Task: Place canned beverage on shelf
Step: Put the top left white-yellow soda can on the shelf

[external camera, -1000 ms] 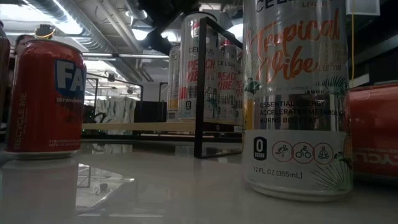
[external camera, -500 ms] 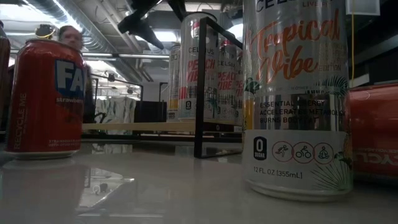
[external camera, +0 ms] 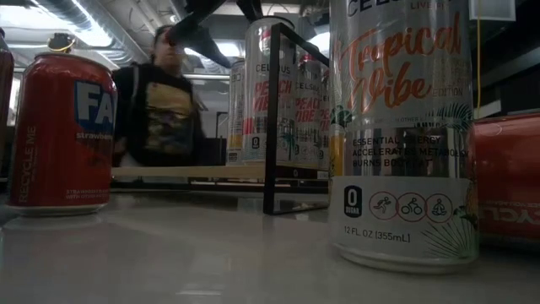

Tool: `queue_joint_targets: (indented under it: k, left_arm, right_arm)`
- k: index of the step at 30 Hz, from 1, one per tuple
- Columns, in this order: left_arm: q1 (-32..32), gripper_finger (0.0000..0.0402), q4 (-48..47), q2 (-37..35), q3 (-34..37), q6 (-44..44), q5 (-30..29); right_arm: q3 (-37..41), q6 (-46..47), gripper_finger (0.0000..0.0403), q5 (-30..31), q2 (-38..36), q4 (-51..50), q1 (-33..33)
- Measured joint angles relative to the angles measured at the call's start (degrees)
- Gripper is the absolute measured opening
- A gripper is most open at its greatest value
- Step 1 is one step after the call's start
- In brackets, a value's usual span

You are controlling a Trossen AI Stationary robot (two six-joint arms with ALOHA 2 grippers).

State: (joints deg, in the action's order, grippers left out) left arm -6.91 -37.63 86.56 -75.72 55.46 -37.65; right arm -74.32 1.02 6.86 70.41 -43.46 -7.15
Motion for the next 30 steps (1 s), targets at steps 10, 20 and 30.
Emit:
queue_joint_targets:
  k: [10,20,30]
  left_arm:
    - [-1.07,0.0394,1.74,2.67,0.02,0.00,-2.25]
    - [-1.89,0.0394,2.18,5.02,0.02,-0.08,-3.84]
    - [-1.89,0.0394,2.10,6.17,0.02,-0.48,-5.11]
  right_arm:
    - [0.00,0.00,0.0374,-0.01,0.00,0.06,0.02]
    - [0.00,0.00,0.0374,-0.03,0.00,0.04,0.02]
    - [0.00,0.00,0.0374,-0.03,0.00,0.04,-0.01]
